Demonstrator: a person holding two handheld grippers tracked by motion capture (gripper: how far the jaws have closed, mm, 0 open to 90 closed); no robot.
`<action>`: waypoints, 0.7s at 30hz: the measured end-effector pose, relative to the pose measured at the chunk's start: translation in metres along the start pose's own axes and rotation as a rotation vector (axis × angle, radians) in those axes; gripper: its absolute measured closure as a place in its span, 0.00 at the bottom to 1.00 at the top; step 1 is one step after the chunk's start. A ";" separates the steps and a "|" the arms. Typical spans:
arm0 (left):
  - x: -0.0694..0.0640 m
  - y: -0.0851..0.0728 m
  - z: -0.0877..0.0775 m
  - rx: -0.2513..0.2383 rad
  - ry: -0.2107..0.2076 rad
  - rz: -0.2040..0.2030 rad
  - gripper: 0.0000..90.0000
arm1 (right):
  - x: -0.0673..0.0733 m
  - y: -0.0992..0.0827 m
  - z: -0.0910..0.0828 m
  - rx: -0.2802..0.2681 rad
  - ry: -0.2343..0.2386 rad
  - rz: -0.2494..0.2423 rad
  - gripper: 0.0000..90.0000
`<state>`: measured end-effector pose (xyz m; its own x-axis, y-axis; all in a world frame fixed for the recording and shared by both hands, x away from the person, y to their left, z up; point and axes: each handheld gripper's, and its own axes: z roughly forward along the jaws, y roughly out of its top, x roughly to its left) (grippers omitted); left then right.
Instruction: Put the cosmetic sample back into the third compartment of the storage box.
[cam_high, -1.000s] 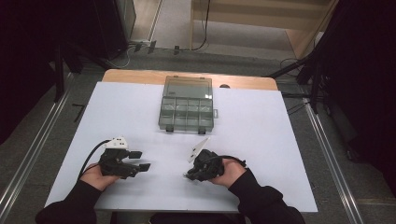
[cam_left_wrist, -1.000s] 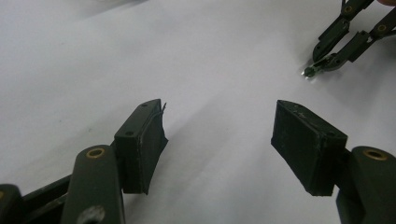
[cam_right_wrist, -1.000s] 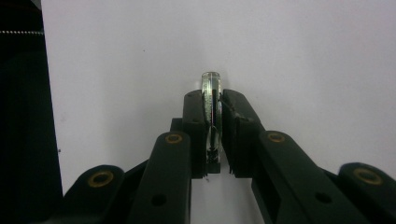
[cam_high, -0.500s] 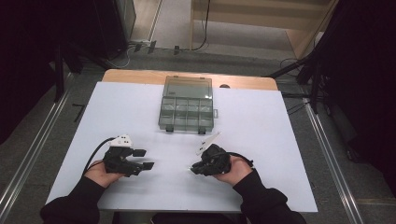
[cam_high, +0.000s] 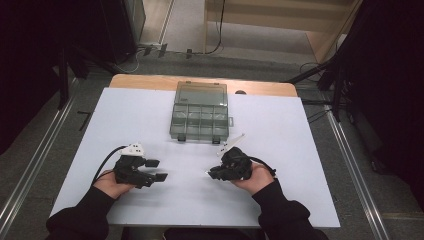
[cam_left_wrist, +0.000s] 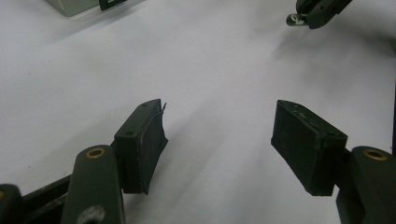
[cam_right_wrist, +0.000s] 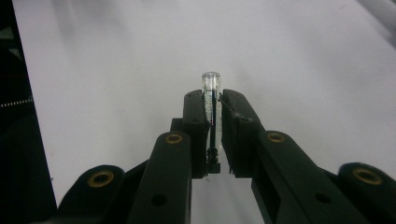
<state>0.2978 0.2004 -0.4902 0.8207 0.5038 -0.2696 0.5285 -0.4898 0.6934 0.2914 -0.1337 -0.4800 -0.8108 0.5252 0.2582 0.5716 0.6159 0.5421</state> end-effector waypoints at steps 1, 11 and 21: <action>0.000 0.000 0.000 0.000 0.000 0.000 0.38 | -0.002 0.001 -0.001 -0.006 0.000 0.013 0.91; 0.000 -0.001 -0.001 0.003 0.010 0.001 0.38 | -0.007 0.011 -0.007 -0.007 -0.025 0.090 0.91; 0.000 -0.001 -0.001 -0.001 0.008 0.003 0.38 | -0.011 0.021 -0.016 -0.021 -0.033 0.120 0.91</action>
<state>0.2969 0.2017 -0.4906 0.8204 0.5081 -0.2622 0.5259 -0.4908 0.6947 0.3105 -0.1360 -0.4588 -0.7316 0.6140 0.2961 0.6616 0.5348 0.5256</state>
